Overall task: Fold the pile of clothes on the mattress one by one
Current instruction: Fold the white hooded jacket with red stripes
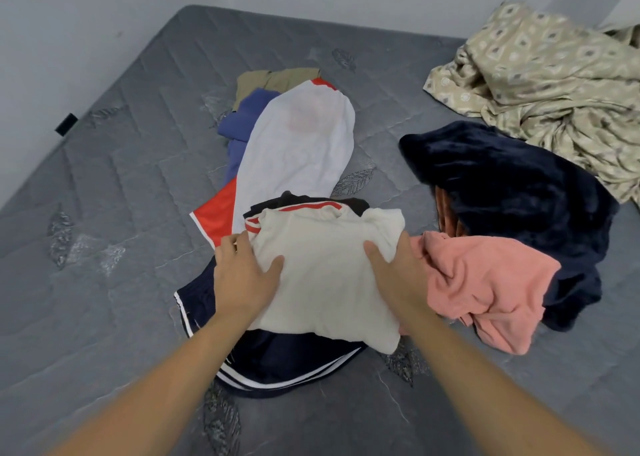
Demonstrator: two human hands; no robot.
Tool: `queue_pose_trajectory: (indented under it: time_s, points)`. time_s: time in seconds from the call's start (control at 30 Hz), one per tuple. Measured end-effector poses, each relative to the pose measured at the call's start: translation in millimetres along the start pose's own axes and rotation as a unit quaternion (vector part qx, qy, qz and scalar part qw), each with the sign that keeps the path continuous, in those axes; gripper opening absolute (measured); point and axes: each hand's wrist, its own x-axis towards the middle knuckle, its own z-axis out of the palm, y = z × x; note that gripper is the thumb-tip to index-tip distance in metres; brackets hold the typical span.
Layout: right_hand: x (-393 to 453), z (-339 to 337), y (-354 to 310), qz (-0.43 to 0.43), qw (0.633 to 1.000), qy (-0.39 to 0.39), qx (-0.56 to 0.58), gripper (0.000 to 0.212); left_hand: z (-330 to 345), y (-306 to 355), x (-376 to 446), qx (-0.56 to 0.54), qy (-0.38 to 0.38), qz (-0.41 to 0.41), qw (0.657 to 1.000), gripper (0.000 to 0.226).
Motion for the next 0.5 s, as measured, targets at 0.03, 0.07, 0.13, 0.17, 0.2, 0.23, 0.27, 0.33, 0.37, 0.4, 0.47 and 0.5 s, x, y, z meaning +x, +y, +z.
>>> queue_pose_trajectory:
  time_s: [0.03, 0.07, 0.13, 0.17, 0.2, 0.23, 0.27, 0.33, 0.37, 0.4, 0.47, 0.5]
  points:
    - [-5, -1, -1, -0.017, 0.999, 0.019, -0.022, 0.051, -2, 0, -2, 0.002, -0.005, -0.014, 1.0, 0.073]
    - [-9, -2, 0, -0.021, 0.999, 0.031, -0.028, 0.049, -4, 0, -5, -0.005, -0.022, -0.039, 0.999, 0.076]
    - [-18, -7, 6, 0.001, 0.999, 0.04, -0.008, 0.052, -7, 0, -10, -0.017, -0.078, -0.101, 0.992, 0.075]
    - [-23, -11, 11, 0.011, 0.999, 0.043, 0.001, 0.057, -7, -2, -12, -0.023, -0.115, -0.138, 0.984, 0.076]
    - [-29, -16, 16, 0.014, 0.999, 0.047, 0.007, 0.059, -8, -4, -16, -0.032, -0.151, -0.177, 0.972, 0.081]
    - [-34, -22, 21, 0.013, 0.998, 0.053, 0.014, 0.056, -7, -5, -20, -0.047, -0.182, -0.212, 0.959, 0.089]
    - [-40, -29, 27, 0.013, 0.998, 0.054, 0.027, 0.052, -5, -5, -25, -0.064, -0.205, -0.239, 0.947, 0.097]
    - [-51, -41, 42, 0.027, 0.997, 0.043, 0.054, 0.047, 1, -1, -38, -0.112, -0.228, -0.269, 0.929, 0.092]
    - [-55, -46, 50, 0.039, 0.997, 0.035, 0.061, 0.047, 5, 1, -46, -0.139, -0.233, -0.28, 0.921, 0.083]
    - [-58, -51, 58, 0.046, 0.997, 0.025, 0.064, 0.049, 9, 4, -54, -0.163, -0.238, -0.287, 0.913, 0.075]
    - [-64, -62, 68, 0.042, 0.995, 0.007, 0.088, 0.049, 19, 9, -70, -0.223, -0.245, -0.297, 0.895, 0.062]
    - [-67, -68, 69, 0.031, 0.994, 0.001, 0.108, 0.045, 24, 11, -76, -0.259, -0.245, -0.299, 0.885, 0.058]
